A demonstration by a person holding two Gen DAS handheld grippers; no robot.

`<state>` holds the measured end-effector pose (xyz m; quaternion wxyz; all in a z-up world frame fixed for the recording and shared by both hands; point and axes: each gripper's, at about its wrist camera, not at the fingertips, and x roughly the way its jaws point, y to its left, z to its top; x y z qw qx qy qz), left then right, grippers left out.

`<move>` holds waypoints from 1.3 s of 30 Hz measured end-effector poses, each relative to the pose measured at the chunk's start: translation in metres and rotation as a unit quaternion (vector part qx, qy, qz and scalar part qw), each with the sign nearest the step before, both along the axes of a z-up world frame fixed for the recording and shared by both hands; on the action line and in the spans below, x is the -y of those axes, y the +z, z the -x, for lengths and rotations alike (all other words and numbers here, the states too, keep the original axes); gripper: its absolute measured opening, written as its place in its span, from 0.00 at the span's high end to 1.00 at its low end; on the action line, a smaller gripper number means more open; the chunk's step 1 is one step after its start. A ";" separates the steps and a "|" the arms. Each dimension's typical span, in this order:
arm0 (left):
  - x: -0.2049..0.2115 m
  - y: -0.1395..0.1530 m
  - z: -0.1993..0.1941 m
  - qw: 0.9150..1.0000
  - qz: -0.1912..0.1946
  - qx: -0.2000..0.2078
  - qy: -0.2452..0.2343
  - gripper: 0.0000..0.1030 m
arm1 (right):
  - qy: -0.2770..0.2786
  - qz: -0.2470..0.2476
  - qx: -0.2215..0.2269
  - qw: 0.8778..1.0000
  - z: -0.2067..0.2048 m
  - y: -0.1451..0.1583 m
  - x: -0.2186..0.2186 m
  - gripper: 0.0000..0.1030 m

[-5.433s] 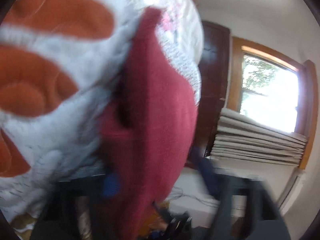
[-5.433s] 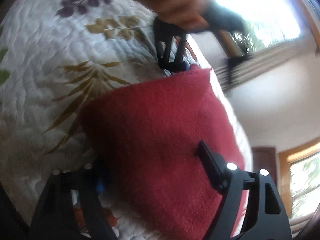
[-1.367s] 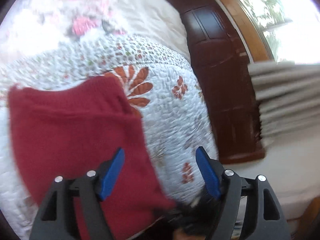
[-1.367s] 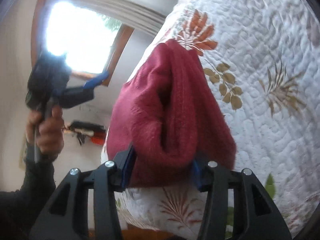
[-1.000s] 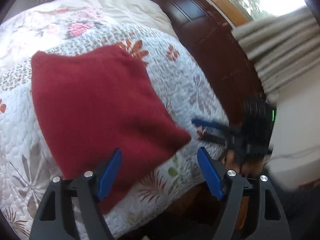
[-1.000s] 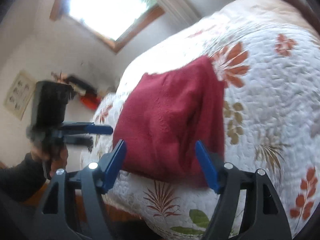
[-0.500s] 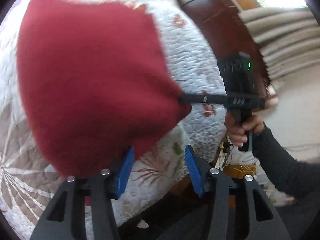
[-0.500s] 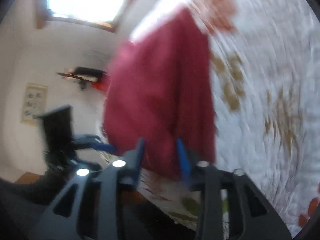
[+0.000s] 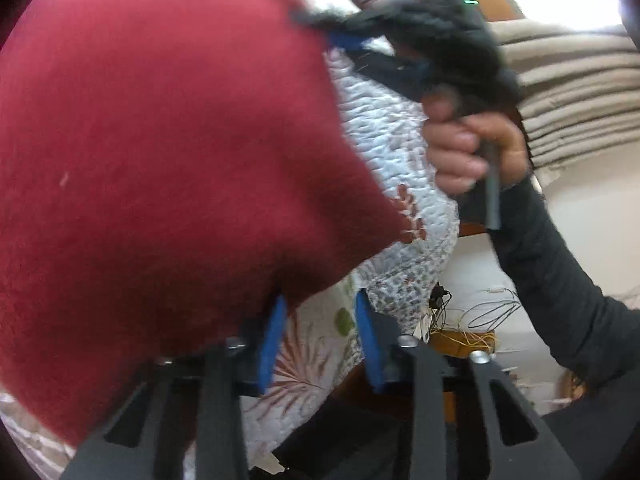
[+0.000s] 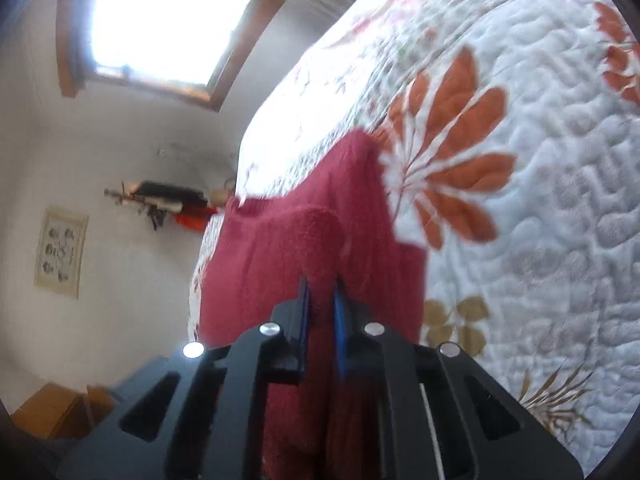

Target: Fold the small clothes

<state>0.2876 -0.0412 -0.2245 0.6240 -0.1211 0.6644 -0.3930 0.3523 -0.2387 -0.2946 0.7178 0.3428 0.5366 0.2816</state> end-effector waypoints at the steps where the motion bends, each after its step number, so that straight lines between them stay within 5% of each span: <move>1: -0.004 -0.005 -0.002 1.000 0.002 -0.007 0.006 0.73 | -0.009 0.009 -0.015 1.000 -0.004 -0.009 0.002 0.93; 4: -0.002 -0.011 -0.006 1.000 0.005 -0.022 0.015 0.75 | -0.008 0.026 -0.042 0.999 -0.007 -0.034 -0.005 0.91; 7: 0.003 -0.009 -0.006 1.000 0.003 -0.029 0.007 0.72 | -0.016 0.014 -0.025 0.999 -0.004 -0.015 0.001 0.85; 10: -0.004 0.011 -0.004 0.999 0.029 -0.036 0.010 0.54 | -0.002 0.038 0.024 0.999 0.022 0.025 0.008 0.82; 13: -0.017 0.048 0.000 0.997 0.073 -0.009 0.019 0.39 | 0.057 0.009 0.033 0.998 0.060 0.044 -0.012 0.82; 16: -0.038 0.062 -0.005 0.994 0.096 0.005 0.055 0.32 | 0.106 0.019 0.011 0.994 0.081 0.024 -0.038 0.83; 18: -0.053 0.050 -0.014 0.993 0.081 -0.001 0.088 0.31 | 0.094 0.052 -0.013 0.994 0.082 -0.007 -0.034 1.00; 21: -0.065 0.023 -0.022 0.988 0.083 -0.046 0.123 0.44 | 0.072 0.054 -0.031 0.995 0.084 -0.021 -0.021 1.00; 25: -0.083 0.041 -0.017 0.984 0.105 -0.042 0.139 0.32 | 0.085 0.055 0.030 0.994 0.104 0.034 -0.013 0.87; 28: -0.102 0.052 -0.011 0.976 0.125 -0.032 0.173 0.25 | 0.122 0.043 0.026 0.991 0.122 0.032 -0.025 0.80; 30: -0.121 0.055 -0.012 0.972 0.119 -0.027 0.200 0.23 | 0.135 0.058 -0.003 0.989 0.128 0.005 -0.030 0.86; 31: -0.128 0.053 -0.012 0.971 0.111 -0.025 0.212 0.21 | 0.132 0.074 -0.019 0.988 0.127 -0.013 -0.027 1.00; 33: -0.146 0.054 -0.016 0.965 0.088 -0.017 0.246 0.18 | 0.105 0.065 -0.045 0.991 0.125 -0.030 -0.009 1.00; 36: -0.179 0.056 -0.023 0.955 0.066 -0.001 0.290 0.13 | 0.100 0.056 -0.035 0.993 0.130 -0.014 0.014 1.00; 39: -0.198 0.053 -0.031 0.949 0.058 0.005 0.310 0.13 | 0.091 0.028 -0.022 0.995 0.127 0.010 0.035 0.81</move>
